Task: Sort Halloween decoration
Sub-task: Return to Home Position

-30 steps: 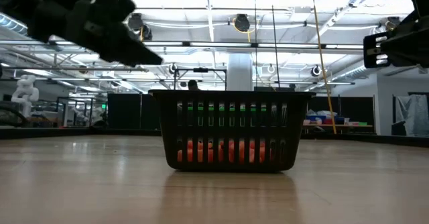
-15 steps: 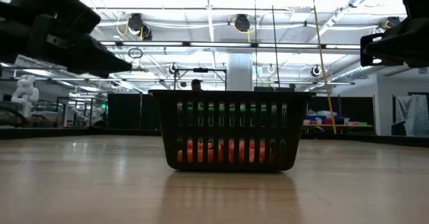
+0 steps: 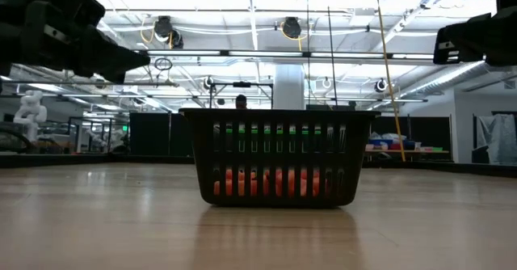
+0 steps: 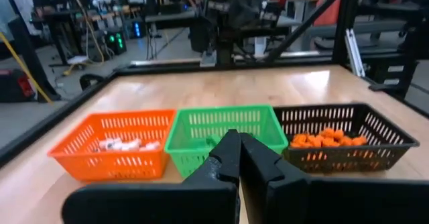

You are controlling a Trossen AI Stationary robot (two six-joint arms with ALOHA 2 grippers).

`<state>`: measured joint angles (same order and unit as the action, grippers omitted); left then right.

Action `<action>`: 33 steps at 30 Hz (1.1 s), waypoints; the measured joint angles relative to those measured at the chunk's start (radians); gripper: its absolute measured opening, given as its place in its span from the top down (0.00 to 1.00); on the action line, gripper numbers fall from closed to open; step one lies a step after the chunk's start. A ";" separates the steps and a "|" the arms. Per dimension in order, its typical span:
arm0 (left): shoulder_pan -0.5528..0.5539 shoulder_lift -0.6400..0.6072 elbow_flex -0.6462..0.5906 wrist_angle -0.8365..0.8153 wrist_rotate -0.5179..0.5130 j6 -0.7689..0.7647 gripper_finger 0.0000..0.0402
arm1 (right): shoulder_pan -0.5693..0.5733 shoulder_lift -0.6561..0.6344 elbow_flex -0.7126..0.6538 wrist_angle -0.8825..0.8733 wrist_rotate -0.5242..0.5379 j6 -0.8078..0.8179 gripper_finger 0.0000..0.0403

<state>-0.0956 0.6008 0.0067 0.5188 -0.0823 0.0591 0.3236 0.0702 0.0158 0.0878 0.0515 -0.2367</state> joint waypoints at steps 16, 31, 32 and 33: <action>-0.001 -0.315 -0.001 -0.244 0.039 0.003 0.99 | -0.100 -0.068 0.000 -0.054 -0.136 0.016 1.00; -0.001 -0.601 -0.001 -0.480 -0.032 0.000 0.99 | -0.188 -0.068 -0.001 -0.028 -0.189 -0.016 1.00; -0.001 -0.600 -0.001 -0.482 -0.031 0.003 0.99 | -0.197 -0.068 -0.001 -0.027 -0.206 -0.015 1.00; -0.001 -0.600 -0.001 -0.483 -0.031 0.003 0.99 | -0.206 -0.068 -0.001 -0.026 -0.214 -0.014 1.00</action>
<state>-0.0961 0.0006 0.0055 0.0360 -0.1132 0.0620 0.1174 0.0021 0.0151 0.0617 -0.1622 -0.2504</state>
